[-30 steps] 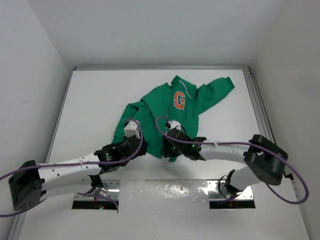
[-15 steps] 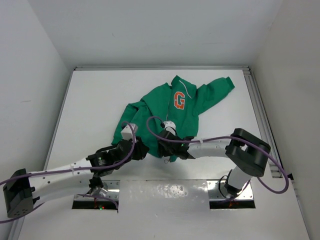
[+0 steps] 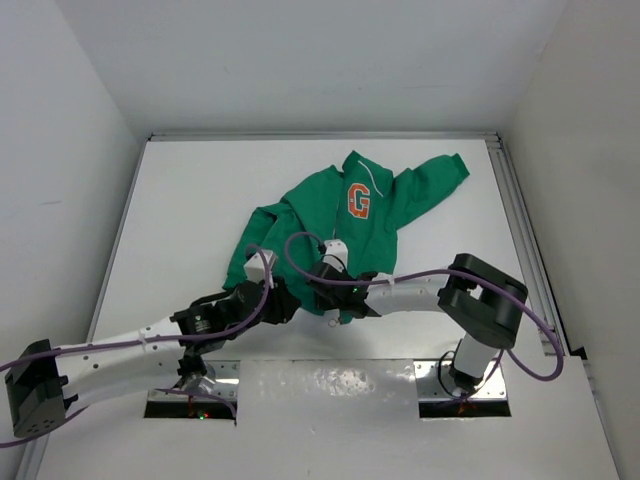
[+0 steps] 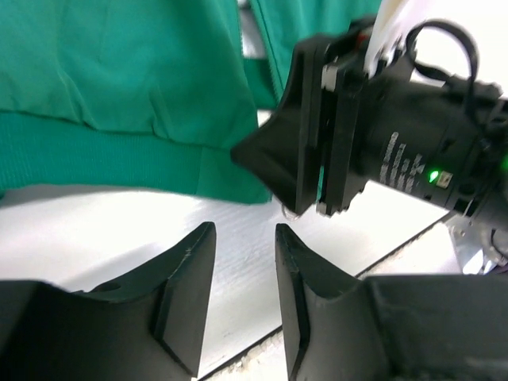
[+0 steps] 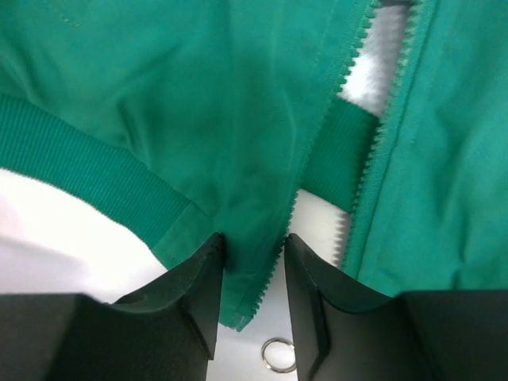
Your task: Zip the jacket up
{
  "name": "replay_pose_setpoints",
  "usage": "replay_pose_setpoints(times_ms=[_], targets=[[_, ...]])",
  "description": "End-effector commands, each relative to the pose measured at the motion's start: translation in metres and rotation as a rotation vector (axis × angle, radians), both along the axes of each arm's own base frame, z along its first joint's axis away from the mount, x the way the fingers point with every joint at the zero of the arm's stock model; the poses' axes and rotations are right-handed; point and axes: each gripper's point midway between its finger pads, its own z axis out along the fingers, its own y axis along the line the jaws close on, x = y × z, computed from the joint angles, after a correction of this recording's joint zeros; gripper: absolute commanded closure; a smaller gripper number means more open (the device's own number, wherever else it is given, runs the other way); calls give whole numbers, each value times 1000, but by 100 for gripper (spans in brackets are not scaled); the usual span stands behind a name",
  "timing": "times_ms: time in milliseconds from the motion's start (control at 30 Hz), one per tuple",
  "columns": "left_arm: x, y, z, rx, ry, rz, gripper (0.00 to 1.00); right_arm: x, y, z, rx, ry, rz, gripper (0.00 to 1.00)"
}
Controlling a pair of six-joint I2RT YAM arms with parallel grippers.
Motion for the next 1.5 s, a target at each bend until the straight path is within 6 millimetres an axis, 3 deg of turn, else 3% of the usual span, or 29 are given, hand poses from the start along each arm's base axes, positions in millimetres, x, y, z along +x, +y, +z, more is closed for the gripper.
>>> replay_pose_setpoints(times_ms=[0,333,500,633,933,1267,1400,1467], targets=[[3,-16,22,-56,-25,-43,65,14,1,10,0,-67,-49,65],[-6,-17,4,-48,20,-73,61,18,7,19,70,-118,-27,91],[-11,-23,0,-51,39,-109,59,15,8,31,101,-137,10,96],[-13,-32,12,-118,4,-148,56,11,11,45,127,-159,78,100],[-10,-40,29,-161,-62,-189,50,1,30,79,139,-219,368,100],[-2,-43,41,-140,-130,-202,46,-8,36,112,267,-206,456,100],[1,-42,40,-133,-133,-190,46,-7,31,124,330,-214,457,100],[1,-45,45,-153,-151,-197,42,-5,28,124,328,-219,451,100]])
